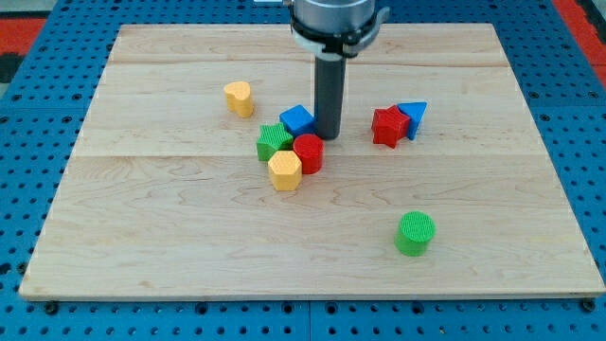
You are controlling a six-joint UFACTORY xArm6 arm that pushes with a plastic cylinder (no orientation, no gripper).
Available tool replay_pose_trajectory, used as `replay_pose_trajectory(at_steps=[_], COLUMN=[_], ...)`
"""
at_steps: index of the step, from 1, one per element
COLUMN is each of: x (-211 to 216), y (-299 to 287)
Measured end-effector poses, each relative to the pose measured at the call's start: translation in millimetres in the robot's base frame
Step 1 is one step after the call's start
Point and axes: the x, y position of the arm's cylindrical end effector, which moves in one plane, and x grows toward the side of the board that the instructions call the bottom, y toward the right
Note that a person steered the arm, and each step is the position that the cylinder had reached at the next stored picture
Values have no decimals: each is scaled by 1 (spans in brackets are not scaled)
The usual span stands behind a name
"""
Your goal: Move the red star to the bottom of the blue triangle
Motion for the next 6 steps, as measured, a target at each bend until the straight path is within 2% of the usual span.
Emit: replay_pose_trajectory(at_steps=[1, 3, 6], x=[-35, -31, 118], y=[35, 48, 95])
